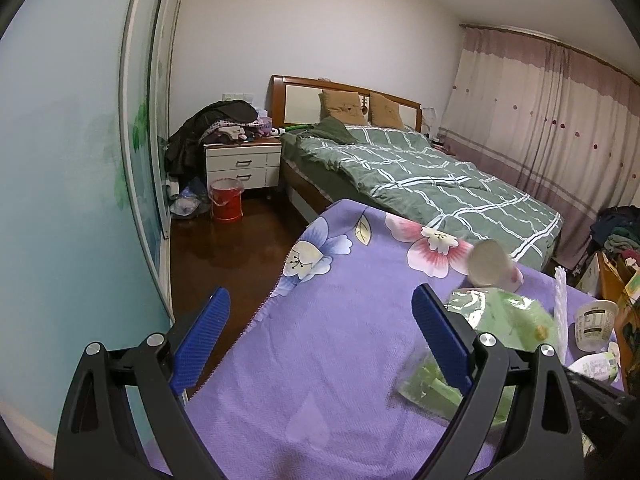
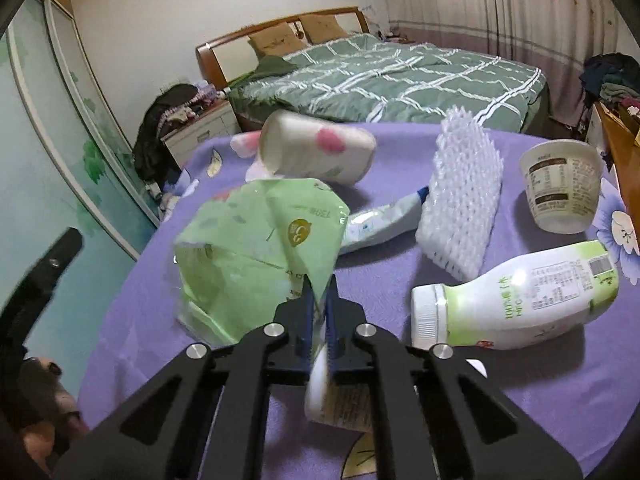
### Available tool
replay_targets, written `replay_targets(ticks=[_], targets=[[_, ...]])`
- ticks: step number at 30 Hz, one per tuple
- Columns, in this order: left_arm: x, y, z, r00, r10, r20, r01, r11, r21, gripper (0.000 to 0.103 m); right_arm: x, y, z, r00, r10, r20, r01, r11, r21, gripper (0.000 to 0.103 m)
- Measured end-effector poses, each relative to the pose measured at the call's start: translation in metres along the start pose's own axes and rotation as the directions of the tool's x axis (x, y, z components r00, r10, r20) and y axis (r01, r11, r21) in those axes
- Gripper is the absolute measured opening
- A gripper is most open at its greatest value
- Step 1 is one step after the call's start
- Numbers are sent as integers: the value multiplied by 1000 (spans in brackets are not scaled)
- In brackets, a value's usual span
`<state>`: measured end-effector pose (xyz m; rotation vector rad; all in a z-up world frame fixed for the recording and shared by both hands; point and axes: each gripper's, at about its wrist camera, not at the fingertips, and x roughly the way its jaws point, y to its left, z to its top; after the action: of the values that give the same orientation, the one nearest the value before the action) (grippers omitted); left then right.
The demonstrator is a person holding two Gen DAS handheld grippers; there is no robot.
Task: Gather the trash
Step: 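Lift the green bag and carry it toward the bin with the right gripper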
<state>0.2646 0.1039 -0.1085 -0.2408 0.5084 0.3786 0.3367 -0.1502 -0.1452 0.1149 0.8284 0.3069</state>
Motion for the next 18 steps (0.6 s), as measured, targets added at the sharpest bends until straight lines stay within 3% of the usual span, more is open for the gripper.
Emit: replay_targets(ticks=[8, 18], targets=[[1, -1, 0, 1000, -4, 2, 4, 1000, 3, 91, -49, -12, -5, 994, 31, 107, -35, 999, 32, 5], [-1, -6, -1, 1000, -11, 10, 11, 1000, 25, 91, -102, -24, 9, 965, 44, 259, -62, 996, 59, 5]])
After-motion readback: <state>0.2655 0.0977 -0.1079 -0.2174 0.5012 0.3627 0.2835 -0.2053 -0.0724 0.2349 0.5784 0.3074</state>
